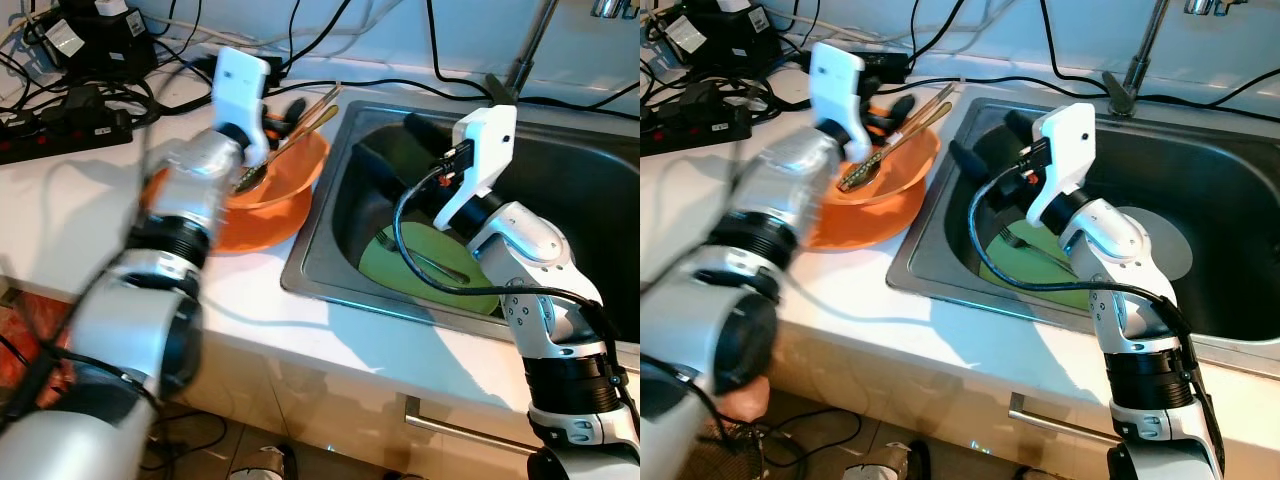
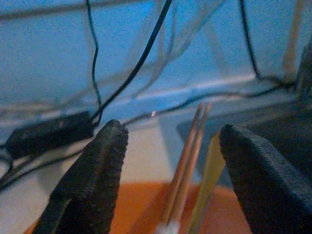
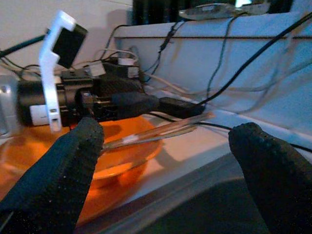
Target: Kitchen organization
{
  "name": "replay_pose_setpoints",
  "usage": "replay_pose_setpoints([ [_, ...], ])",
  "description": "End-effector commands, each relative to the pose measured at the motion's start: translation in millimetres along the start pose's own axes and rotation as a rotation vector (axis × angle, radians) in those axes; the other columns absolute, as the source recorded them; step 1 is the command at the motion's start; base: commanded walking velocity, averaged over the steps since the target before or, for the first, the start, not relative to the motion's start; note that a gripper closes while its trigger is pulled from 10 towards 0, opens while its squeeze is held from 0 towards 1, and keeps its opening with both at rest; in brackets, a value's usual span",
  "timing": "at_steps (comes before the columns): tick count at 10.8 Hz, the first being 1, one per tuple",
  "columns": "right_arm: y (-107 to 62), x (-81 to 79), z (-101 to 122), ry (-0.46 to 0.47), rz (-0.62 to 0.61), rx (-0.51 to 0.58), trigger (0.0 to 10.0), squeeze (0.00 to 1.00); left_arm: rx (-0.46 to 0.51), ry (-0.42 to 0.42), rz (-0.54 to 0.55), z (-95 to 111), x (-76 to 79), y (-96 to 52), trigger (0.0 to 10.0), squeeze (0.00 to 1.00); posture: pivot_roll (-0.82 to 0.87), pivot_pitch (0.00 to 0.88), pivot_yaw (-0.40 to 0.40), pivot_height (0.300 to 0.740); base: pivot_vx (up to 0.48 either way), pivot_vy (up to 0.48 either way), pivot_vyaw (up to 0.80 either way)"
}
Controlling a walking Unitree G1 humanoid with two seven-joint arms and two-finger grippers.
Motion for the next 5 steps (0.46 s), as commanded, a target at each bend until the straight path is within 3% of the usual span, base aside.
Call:
replay_pose_setpoints([
  [1,-0.7,2.9,0,-0.008,-0.03,0.009,10.0,0.0,0.05,0.038,0.027,9,-2.3,-0.1,10.0,1.0,-0.01,0.07,0.033,0.74,0.0,0.0,0.0],
  [3,4.2,3.9,5,0.036,-0.074,0.039,10.0,0.0,0.009,0.147,0.057,20,-22.6,-3.9,10.0,1.0,0.04,0.075,0.031,0.74,0.0,0.0,0.0],
  [5,1.5,-1.9,3,0.032,-0.08,0.039,10.0,0.0,-0.135,0.233,0.052,17,-47.0,-10.3,10.0,1.0,0.03,0.079,0.095,0.74,0.0,0.0,0.0],
])
Point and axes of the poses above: a point about 5 cm out from each wrist's last joint towards the gripper, its own y axis pointing out of the wrist towards the gripper, its own z axis along the axis of the wrist's last joint, x = y × z, the point moved 2 cm from there along y, pointing out of the wrist towards the gripper, and after that the axes turned 1 degree about -y, right-handed, at the moved point
